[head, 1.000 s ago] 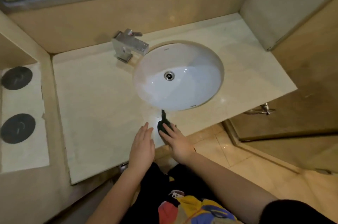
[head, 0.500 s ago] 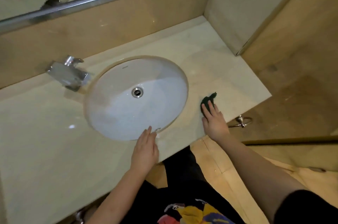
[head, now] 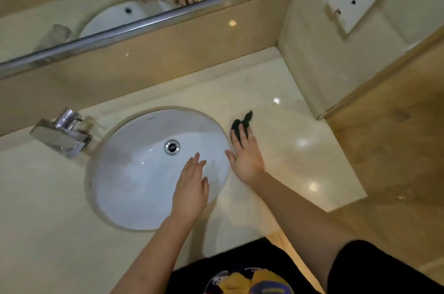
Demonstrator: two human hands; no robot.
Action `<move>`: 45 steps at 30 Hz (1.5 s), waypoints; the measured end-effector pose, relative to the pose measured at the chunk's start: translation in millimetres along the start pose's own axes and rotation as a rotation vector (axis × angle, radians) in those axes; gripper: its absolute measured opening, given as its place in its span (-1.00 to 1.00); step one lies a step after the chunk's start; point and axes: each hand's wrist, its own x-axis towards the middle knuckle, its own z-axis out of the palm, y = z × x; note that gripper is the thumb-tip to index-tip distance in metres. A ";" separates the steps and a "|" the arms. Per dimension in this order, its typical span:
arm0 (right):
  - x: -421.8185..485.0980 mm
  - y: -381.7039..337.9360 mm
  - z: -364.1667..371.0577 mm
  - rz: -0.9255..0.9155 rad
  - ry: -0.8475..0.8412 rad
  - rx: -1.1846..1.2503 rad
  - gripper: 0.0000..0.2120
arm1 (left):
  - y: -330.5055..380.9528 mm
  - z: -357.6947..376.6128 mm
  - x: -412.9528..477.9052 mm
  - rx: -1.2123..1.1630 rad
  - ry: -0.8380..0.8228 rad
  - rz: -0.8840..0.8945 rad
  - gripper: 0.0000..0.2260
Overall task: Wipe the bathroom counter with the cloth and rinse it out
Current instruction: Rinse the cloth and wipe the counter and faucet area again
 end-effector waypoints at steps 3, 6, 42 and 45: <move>28.1 2.1 -12.1 -0.202 -0.060 -0.063 -0.46 | -1.2 1.3 10.0 0.022 -0.009 -0.033 -0.63; 60.3 38.3 -31.9 -0.269 -0.042 -0.131 -0.48 | -2.4 3.0 27.2 0.012 -0.032 -0.047 -0.63; 188.7 -288.0 35.6 -0.277 0.006 -0.197 -0.50 | -226.3 -84.0 20.0 -0.142 0.245 -0.315 -0.62; 190.7 -329.9 53.1 -0.413 -0.043 -0.162 -0.51 | -250.1 -90.2 0.4 -0.108 0.238 -0.311 -0.62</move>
